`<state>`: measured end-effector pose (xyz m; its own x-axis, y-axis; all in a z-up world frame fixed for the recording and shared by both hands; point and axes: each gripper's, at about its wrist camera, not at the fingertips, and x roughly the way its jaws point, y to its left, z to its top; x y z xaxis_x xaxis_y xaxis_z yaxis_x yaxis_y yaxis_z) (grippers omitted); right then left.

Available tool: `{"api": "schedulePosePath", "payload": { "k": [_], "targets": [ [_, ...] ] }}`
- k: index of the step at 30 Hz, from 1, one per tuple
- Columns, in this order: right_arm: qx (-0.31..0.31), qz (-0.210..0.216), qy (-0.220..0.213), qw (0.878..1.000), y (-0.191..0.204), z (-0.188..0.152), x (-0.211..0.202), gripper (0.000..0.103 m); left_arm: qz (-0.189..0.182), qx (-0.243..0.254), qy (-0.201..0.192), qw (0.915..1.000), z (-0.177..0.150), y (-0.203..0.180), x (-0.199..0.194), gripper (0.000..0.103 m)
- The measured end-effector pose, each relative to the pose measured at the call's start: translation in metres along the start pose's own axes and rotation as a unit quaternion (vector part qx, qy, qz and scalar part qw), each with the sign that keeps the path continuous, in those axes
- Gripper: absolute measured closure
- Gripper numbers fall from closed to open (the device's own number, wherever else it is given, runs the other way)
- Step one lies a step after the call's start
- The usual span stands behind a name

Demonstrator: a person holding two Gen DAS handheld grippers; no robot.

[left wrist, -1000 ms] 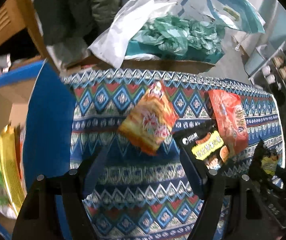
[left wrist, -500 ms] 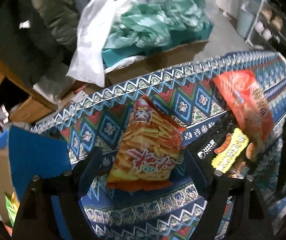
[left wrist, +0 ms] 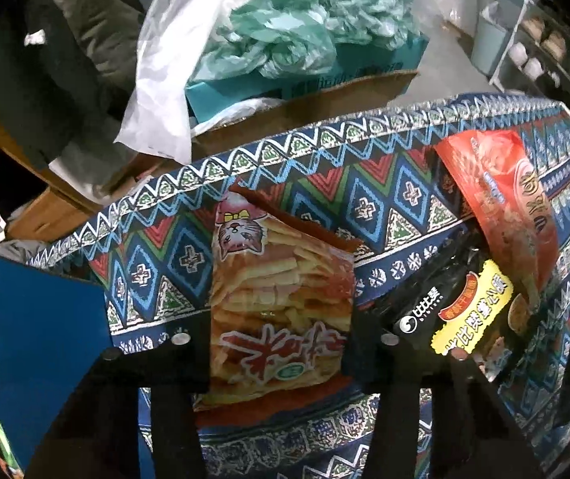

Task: Organize snacks
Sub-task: 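Grasp the orange cat-print chip bag with the left tool, then carry both bags into the cardboard box and open both tools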

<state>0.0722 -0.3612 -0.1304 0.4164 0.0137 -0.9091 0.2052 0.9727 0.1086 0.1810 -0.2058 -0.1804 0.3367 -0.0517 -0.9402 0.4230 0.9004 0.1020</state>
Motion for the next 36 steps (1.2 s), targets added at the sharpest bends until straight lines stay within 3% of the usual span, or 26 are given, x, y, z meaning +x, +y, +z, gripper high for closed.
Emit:
{"api": "schedulePosePath", "payload": {
  "k": [4,8,23,36],
  "targets": [
    [-0.001,0.002,-0.001,1.000,0.002,0.001,-0.001,0.031,0.009,0.000,-0.012,0.9999,-0.005,0.001,-0.011,0.056],
    [-0.006,0.003,-0.005,1.000,0.005,0.001,-0.006,0.031,-0.005,-0.013,-0.019,0.9997,-0.009,0.006,-0.028,0.056],
    [-0.031,0.021,-0.036,0.999,0.043,0.008,-0.043,0.031,-0.019,-0.042,-0.054,0.9975,-0.034,0.042,-0.120,0.057],
    [-0.083,0.063,-0.045,0.994,0.115,0.009,-0.070,0.031,-0.003,-0.093,-0.063,0.9936,-0.077,0.117,-0.173,0.057]
  ]
}}
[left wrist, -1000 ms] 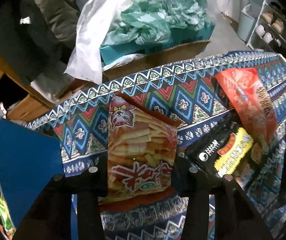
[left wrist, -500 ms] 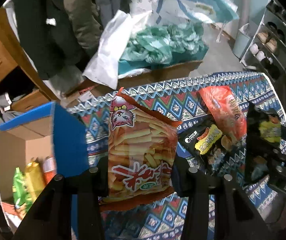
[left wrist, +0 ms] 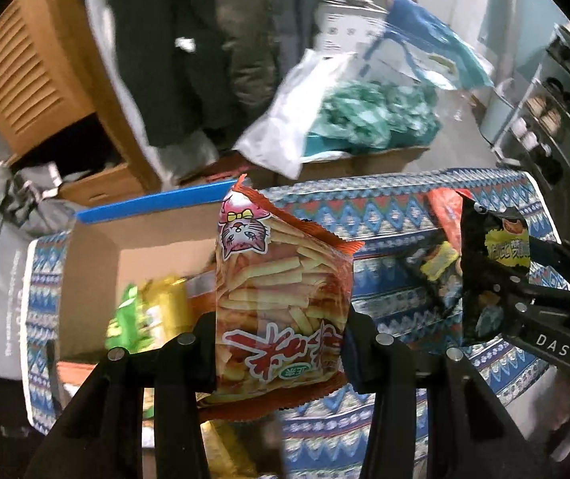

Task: Organize snacks
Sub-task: 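Carry both bags into the cardboard box and open both tools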

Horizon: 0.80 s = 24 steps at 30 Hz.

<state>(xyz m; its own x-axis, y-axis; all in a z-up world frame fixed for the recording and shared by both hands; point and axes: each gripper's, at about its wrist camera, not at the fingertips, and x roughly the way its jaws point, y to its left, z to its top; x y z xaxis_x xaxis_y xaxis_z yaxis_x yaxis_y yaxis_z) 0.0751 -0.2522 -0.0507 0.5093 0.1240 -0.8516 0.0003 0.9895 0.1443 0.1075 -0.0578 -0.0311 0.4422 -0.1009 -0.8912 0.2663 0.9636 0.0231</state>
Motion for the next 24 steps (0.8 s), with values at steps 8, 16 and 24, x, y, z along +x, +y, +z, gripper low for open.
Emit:
{"api": "schedulePosePath", "payload": {
  "k": [8,16,24],
  "targets": [
    [-0.049,0.036,0.002,0.998,0.068,0.015,0.001,0.031,0.015,-0.069,-0.006,0.9975,-0.015,0.070,-0.007,0.057],
    [-0.103,0.060,0.003,0.993,0.144,0.028,0.009,0.031,0.017,-0.136,0.005,0.9905,-0.031,0.133,-0.005,0.057],
    [-0.133,0.065,0.021,0.989,0.194,0.039,0.032,0.031,0.032,-0.169,0.007,0.9850,-0.040,0.170,0.008,0.057]
  ]
}}
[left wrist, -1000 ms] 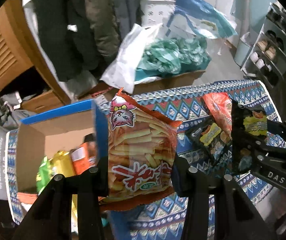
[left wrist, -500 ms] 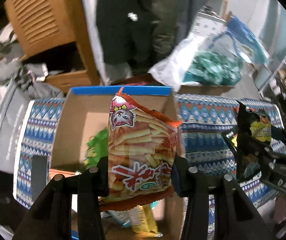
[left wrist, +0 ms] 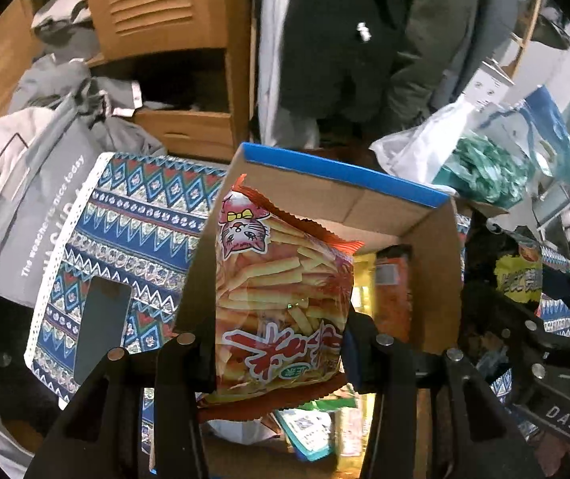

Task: Organize snacks
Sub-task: 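Carry both bags into the cardboard box and open both tools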

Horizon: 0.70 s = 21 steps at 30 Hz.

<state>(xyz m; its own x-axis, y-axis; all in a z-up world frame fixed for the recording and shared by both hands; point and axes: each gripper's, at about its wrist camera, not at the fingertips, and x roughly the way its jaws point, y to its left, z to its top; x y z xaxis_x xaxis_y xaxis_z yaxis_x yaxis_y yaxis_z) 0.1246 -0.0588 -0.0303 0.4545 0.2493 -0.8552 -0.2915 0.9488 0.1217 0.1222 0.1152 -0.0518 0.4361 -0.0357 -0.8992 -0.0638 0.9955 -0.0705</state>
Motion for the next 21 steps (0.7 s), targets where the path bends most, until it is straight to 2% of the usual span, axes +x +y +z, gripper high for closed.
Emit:
{"api": "schedulePosePath", "payload": {
  "k": [9,11,13,16,21],
  "targets": [
    [-0.020,0.022,0.036,0.999,0.013,0.012,0.031,0.031,0.005,-0.017,0.014,0.9997,0.007,0.011,0.016,0.056],
    [-0.026,0.023,0.040,0.999,0.014,0.013,0.033,0.030,0.008,-0.018,0.011,0.9997,0.008,0.012,0.016,0.052],
    [-0.035,0.018,0.033,0.999,0.017,0.015,0.032,0.031,0.011,-0.018,0.007,0.9997,0.008,0.012,0.014,0.043],
    [-0.043,0.012,0.029,0.999,0.017,0.016,0.029,0.025,0.028,-0.015,-0.004,0.9995,0.007,0.011,0.009,0.035],
    [-0.031,0.007,0.019,0.999,0.007,0.018,0.022,0.025,0.031,-0.008,-0.006,0.9995,0.002,0.007,-0.001,0.032]
  ]
}}
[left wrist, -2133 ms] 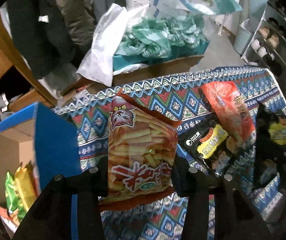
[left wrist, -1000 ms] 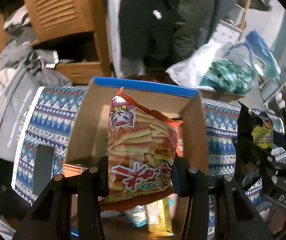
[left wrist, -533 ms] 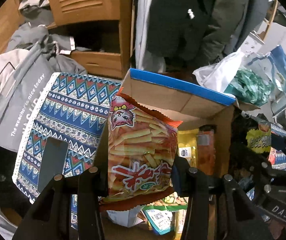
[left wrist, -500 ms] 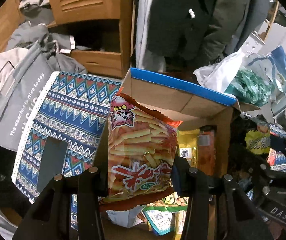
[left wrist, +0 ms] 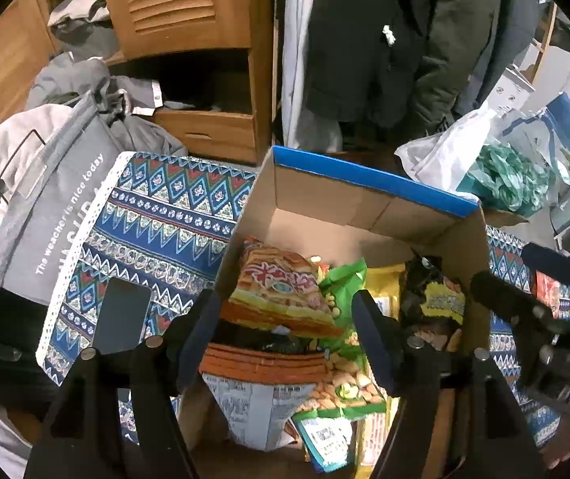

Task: Organize snacks
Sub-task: 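Carry both bags into the cardboard box and open both tools, then withdraw both tools from the box toward the remaining snacks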

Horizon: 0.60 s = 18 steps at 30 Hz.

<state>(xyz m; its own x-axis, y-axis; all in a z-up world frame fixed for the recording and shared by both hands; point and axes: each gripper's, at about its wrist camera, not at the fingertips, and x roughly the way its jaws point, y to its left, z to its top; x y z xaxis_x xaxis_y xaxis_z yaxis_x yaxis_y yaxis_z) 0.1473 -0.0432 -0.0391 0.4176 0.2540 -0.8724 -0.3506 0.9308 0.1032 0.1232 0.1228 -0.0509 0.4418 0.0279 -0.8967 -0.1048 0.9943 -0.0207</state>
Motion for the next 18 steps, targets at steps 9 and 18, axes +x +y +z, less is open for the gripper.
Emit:
{"api": "schedulePosePath", "payload": {
  "k": [9,18],
  "targets": [
    [0.008,-0.027,-0.011,1.000,-0.022,-0.011,-0.017,0.021,-0.034,-0.006,-0.002,0.9994,-0.007,-0.015,-0.021,0.029],
    [0.014,-0.052,-0.007,0.999,-0.056,-0.034,-0.026,0.021,-0.060,0.015,-0.008,0.9980,-0.010,-0.050,-0.036,0.029]
  ]
}}
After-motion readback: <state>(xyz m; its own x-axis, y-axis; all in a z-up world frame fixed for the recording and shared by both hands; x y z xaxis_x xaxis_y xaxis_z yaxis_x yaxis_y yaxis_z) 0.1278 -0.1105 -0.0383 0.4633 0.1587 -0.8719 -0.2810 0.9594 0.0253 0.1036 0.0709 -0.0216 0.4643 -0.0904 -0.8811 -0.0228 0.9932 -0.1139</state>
